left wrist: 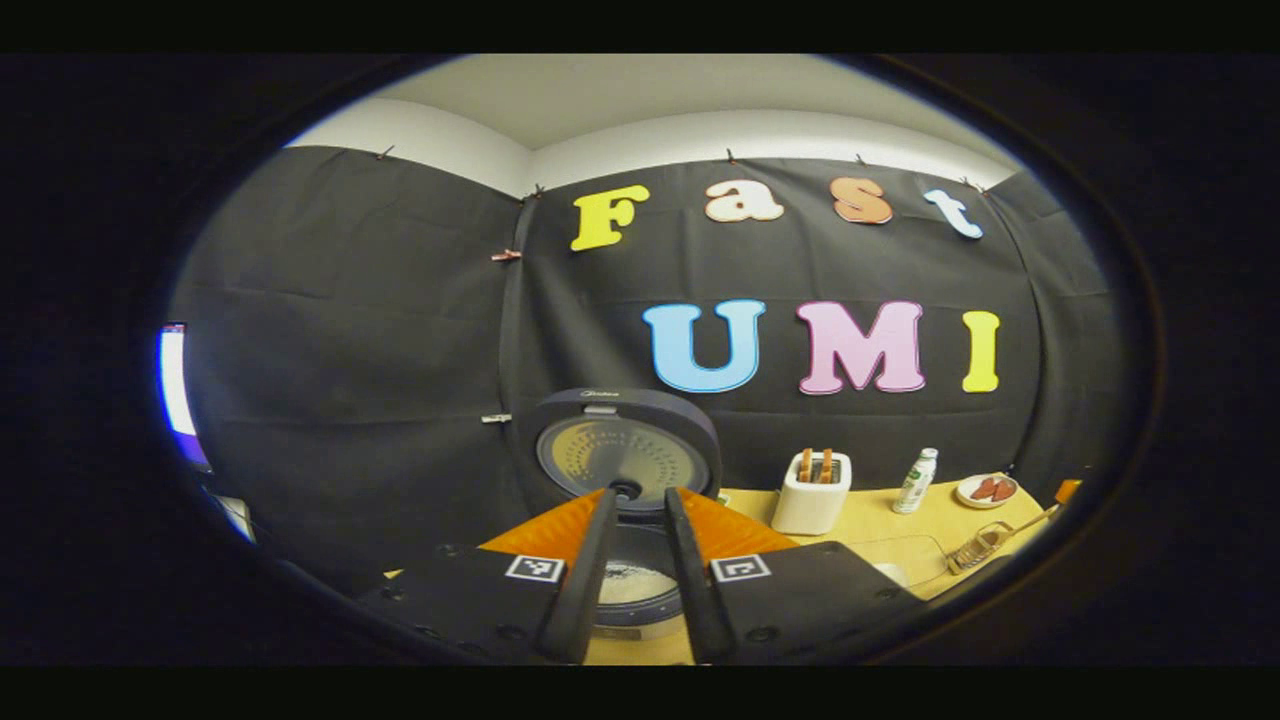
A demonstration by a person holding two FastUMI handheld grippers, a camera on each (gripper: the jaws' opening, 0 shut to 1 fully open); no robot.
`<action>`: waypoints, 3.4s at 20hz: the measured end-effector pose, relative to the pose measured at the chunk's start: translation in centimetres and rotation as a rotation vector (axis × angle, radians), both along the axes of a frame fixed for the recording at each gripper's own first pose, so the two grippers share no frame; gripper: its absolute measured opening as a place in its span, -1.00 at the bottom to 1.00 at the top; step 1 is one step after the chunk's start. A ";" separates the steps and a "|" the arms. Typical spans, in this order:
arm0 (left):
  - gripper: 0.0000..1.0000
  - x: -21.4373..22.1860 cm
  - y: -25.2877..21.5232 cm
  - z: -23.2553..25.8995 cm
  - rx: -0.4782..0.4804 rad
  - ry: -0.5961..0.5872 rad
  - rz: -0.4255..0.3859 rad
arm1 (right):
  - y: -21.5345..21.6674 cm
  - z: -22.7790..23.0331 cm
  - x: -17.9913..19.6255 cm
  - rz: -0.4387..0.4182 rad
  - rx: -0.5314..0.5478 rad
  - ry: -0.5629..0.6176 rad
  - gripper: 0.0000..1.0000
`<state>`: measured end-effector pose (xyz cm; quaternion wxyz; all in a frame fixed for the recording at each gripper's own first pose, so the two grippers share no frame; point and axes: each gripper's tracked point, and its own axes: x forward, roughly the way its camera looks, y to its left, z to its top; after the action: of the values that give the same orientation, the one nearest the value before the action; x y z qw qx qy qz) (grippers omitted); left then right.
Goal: Close the left gripper, press the button to open the rice cooker; take a wooden spoon from the chopstick holder with the right hand, scoop a spoonful of rice and pour it into the rice cooker, then put the wooden spoon back into the chopstick holder.
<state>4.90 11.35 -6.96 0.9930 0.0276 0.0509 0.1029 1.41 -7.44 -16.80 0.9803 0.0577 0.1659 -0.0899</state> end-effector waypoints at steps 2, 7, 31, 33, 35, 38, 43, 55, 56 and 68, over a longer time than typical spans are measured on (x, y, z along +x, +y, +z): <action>0.00 0.0 -0.7 0.5 0.000 -0.014 -0.022 | -1.0 -1.1 -0.2 -0.027 0.018 0.026 0.88; 0.47 -0.2 -1.4 1.3 -0.018 -0.028 -0.045 | -3.9 -3.8 0.2 -0.103 0.056 0.065 0.92; 0.55 -1.3 -1.4 1.4 0.039 0.009 -0.041 | -6.6 -13.8 5.8 -0.159 0.157 0.154 0.82; 0.55 -1.5 -1.5 1.5 0.046 0.008 -0.045 | -6.6 -13.7 6.3 -0.156 0.165 0.144 0.77; 0.55 -1.7 -1.6 1.3 0.051 0.013 -0.048 | -6.1 -14.2 6.8 -0.148 0.199 0.152 0.65; 0.55 -2.0 -1.5 1.1 0.059 0.022 -0.043 | -5.4 -15.2 7.4 -0.123 0.222 0.173 -0.02; 0.55 -2.1 -1.5 0.9 0.085 0.031 -0.051 | -3.6 -13.4 8.1 -0.065 0.209 0.141 -0.42; 0.63 -3.0 0.5 -0.3 0.043 0.044 -0.023 | -2.2 -10.5 9.2 -0.029 0.019 0.119 -0.78; 0.63 -3.1 0.7 -0.4 0.037 0.044 -0.024 | -2.1 -9.7 9.3 -0.026 0.000 0.105 -0.78; 0.63 -3.4 3.8 -2.1 -0.032 0.039 -0.029 | 4.9 -0.7 10.8 0.035 -0.001 -0.039 -0.79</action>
<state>1.46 15.19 -9.10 0.9935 0.0145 0.0715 0.0873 12.19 -2.53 -17.48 0.9849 0.0560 0.1474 -0.0719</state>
